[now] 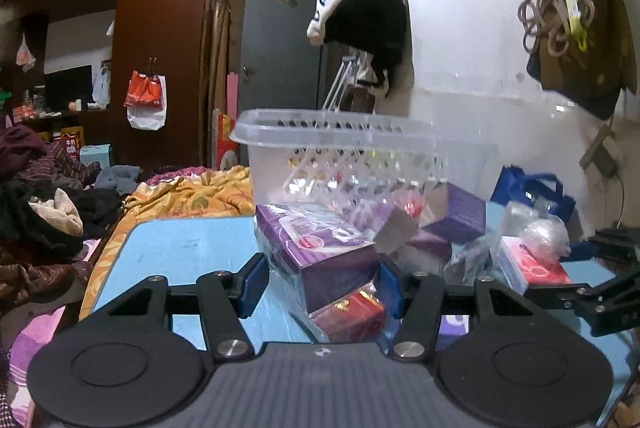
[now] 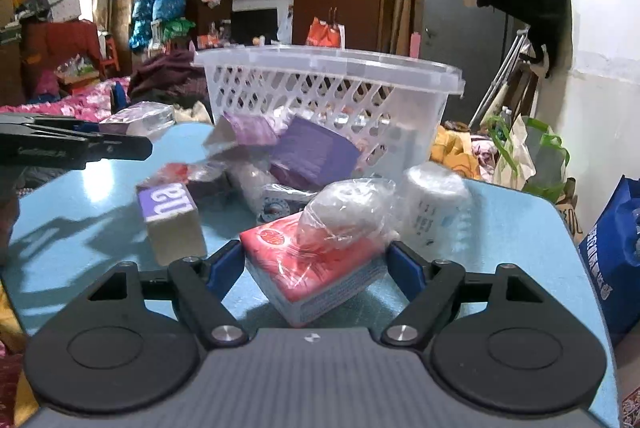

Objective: Organize objects

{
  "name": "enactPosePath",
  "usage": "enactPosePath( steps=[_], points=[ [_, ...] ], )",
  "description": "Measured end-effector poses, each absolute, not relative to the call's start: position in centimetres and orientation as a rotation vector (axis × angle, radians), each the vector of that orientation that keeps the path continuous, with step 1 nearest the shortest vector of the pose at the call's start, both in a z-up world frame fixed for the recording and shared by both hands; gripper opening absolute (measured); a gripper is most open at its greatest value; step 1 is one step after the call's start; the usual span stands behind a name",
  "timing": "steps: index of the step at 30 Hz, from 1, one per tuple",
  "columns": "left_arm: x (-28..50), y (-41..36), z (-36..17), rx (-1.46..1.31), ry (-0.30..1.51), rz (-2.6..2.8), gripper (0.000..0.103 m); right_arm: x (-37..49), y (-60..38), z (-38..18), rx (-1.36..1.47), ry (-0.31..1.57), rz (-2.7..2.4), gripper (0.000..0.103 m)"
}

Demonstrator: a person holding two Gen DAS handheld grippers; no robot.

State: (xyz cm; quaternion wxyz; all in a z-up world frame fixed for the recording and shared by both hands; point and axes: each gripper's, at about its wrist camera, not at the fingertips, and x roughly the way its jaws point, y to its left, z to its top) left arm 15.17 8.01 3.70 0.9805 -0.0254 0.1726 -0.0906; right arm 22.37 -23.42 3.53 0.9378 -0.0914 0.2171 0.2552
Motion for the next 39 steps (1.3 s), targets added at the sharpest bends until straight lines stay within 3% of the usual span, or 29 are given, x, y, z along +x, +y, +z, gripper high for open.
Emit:
enactPosePath(
  steps=[19, 32, 39],
  points=[
    [15.8, 8.5, 8.1, -0.112, 0.259, -0.253, 0.061, 22.5, -23.1, 9.5, -0.126, 0.285, 0.558, 0.081],
    [24.4, 7.5, 13.8, -0.155, 0.317, -0.286, 0.061, 28.5, -20.5, 13.7, -0.143, 0.255, 0.481, 0.081],
    [29.1, 8.3, 12.5, -0.181, 0.407, -0.228, 0.061, 32.7, -19.4, 12.4, -0.140, 0.312, 0.446, 0.081]
  ],
)
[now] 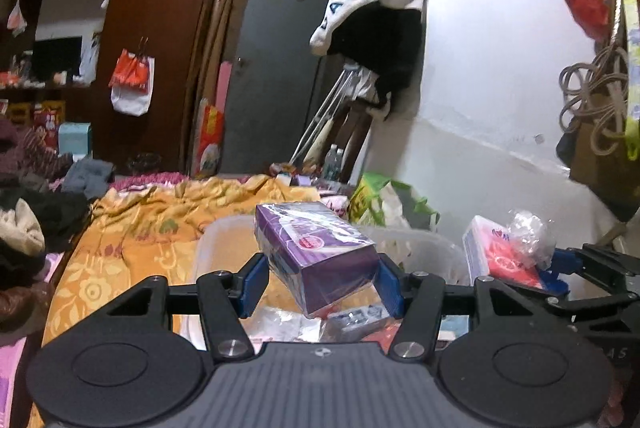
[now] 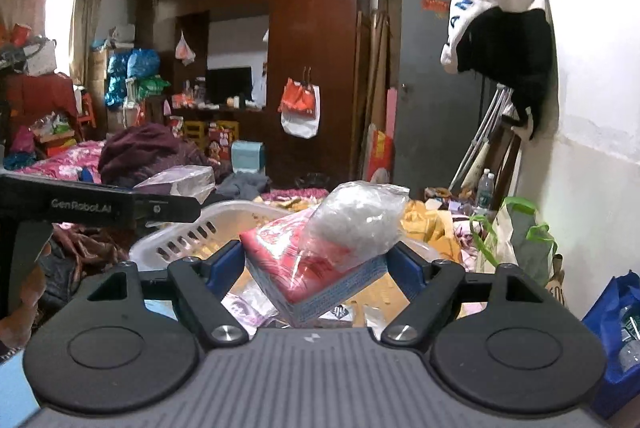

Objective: Organize objects

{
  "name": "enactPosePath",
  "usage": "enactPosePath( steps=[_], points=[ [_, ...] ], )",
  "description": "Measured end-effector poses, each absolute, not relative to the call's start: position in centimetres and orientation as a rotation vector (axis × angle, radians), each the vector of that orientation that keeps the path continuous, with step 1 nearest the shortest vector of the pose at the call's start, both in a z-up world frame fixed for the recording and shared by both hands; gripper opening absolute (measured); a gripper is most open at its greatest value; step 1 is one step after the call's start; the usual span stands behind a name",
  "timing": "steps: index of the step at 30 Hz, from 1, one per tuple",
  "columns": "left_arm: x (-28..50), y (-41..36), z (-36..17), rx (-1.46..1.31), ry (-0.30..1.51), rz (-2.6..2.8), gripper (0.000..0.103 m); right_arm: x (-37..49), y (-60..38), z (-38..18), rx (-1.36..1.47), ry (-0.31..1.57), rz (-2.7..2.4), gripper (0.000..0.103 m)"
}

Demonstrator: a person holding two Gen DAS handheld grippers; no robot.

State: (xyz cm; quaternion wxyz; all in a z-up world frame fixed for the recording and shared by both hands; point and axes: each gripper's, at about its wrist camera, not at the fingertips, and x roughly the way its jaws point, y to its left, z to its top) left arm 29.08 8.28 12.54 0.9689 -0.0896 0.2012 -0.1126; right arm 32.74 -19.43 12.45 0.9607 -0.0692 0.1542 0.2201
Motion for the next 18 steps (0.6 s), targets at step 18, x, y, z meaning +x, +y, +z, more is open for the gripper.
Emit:
enactPosePath(
  steps=[18],
  points=[
    [18.6, 8.4, 6.1, -0.141, 0.410, -0.296, 0.061, 20.6, -21.3, 3.7, -0.279, 0.379, 0.590, 0.081]
  ],
)
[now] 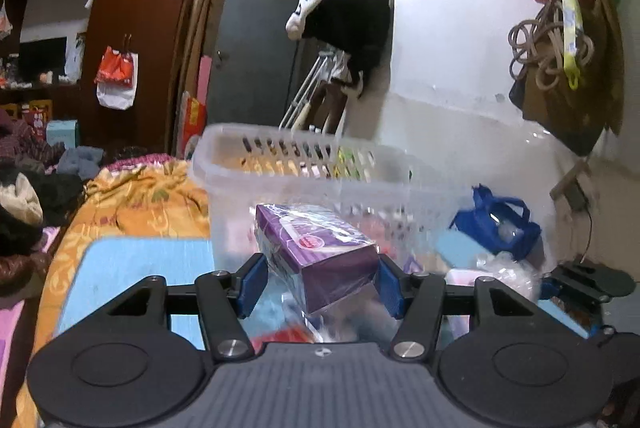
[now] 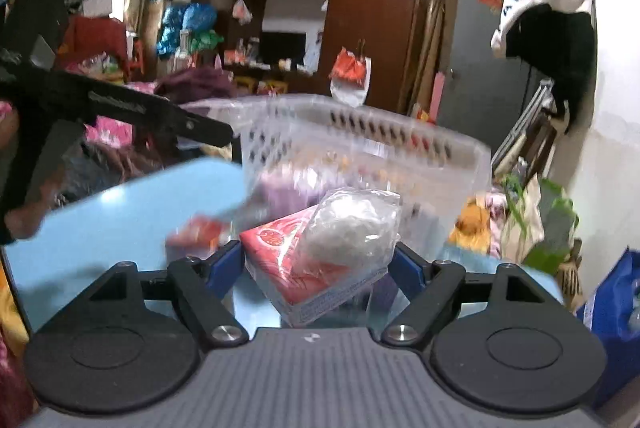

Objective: Organize objects

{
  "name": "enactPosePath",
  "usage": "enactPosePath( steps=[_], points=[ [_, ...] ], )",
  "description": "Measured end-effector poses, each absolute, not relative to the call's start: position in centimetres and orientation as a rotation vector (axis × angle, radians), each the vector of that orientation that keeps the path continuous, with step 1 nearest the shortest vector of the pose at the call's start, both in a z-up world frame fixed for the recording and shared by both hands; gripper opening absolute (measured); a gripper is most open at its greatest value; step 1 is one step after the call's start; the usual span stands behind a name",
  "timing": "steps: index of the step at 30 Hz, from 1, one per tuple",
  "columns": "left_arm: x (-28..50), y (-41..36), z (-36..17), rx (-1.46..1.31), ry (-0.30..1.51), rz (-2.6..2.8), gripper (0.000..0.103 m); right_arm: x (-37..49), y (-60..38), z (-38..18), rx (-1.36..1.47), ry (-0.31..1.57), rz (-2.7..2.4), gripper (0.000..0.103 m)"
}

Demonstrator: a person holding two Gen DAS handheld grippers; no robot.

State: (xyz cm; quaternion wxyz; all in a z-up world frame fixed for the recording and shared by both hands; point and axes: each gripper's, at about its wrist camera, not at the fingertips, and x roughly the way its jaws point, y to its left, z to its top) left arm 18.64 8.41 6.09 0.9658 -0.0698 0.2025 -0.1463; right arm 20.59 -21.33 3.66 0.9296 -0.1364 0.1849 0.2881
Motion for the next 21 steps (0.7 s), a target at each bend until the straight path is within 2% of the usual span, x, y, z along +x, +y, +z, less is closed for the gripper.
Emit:
enactPosePath(
  steps=[12, 21],
  points=[
    [17.9, 8.1, 5.0, -0.115, 0.409, -0.291, 0.061, 21.9, -22.1, 2.2, -0.249, 0.460, 0.596, 0.087],
    [18.1, 7.8, 4.1, -0.118, 0.423, -0.293, 0.061, 22.3, -23.0, 1.8, -0.227, 0.474, 0.603, 0.086]
  ],
)
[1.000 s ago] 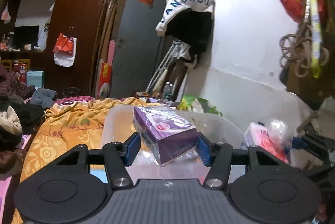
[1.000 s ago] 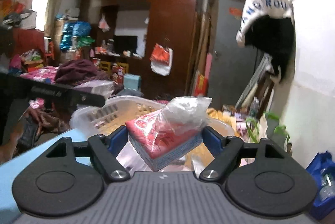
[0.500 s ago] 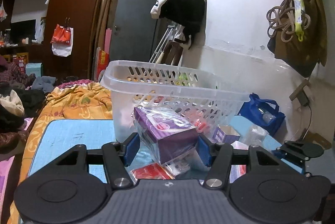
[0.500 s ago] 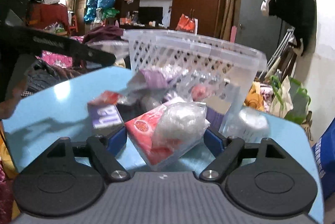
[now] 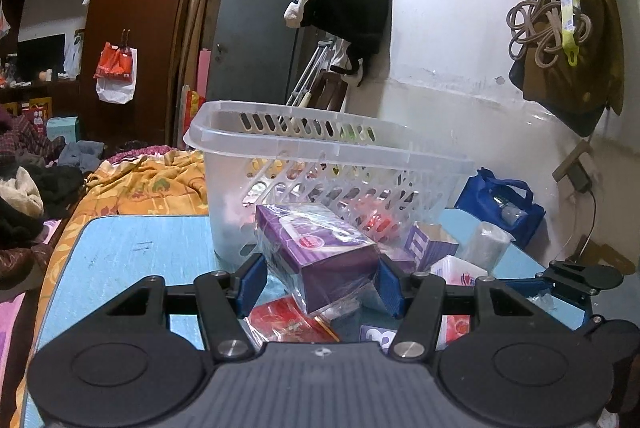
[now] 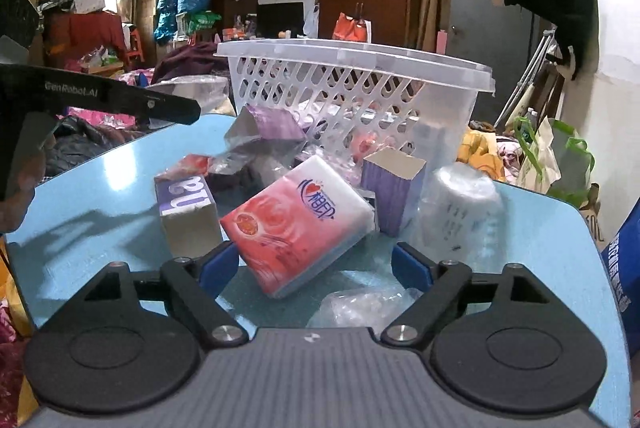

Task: Organize objects
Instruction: 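Grasp the red Kimber tissue pack with right tool while left tool holds the purple box, then release the purple box into the basket with left tool while right tool drops the tissue pack there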

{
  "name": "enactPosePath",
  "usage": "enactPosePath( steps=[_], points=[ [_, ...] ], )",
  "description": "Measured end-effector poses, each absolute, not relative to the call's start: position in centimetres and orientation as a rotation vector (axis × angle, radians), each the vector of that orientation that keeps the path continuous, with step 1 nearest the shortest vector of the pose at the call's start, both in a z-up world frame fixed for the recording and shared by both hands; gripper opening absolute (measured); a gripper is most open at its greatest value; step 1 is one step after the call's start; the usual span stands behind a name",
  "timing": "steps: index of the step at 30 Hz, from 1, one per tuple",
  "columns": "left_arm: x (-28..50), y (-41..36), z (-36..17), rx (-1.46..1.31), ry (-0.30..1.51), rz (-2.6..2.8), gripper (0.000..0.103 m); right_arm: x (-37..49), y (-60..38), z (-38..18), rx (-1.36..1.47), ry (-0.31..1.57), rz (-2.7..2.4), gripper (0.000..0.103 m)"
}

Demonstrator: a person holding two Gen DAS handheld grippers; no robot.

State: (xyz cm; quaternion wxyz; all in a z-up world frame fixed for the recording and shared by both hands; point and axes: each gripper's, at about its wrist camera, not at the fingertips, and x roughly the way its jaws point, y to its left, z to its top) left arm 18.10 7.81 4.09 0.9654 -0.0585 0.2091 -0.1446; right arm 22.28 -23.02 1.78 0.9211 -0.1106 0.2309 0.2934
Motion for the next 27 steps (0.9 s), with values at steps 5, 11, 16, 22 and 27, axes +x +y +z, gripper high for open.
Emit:
enactPosePath(
  steps=[5, 11, 16, 22, 27],
  points=[
    [18.2, 7.6, 3.9, -0.115, 0.428, -0.300, 0.061, 23.3, -21.1, 1.8, -0.274, 0.497, 0.613, 0.087],
    [18.0, 7.7, 4.1, -0.120, 0.422, -0.304, 0.061, 22.9, -20.2, 2.0, -0.297, 0.475, 0.594, 0.078],
    [18.4, 8.0, 6.2, -0.145, 0.375, -0.311, 0.061, 22.3, -21.5, 3.7, -0.243, 0.426, 0.584, 0.077],
    [24.3, 7.6, 12.0, -0.154, 0.368, -0.303, 0.061, 25.9, -21.7, 11.4, -0.130, 0.314, 0.534, 0.077],
    [30.1, 7.7, 12.6, -0.162, 0.419, -0.202, 0.064, 32.0, -19.7, 14.0, -0.153, 0.338, 0.441, 0.078]
  ],
)
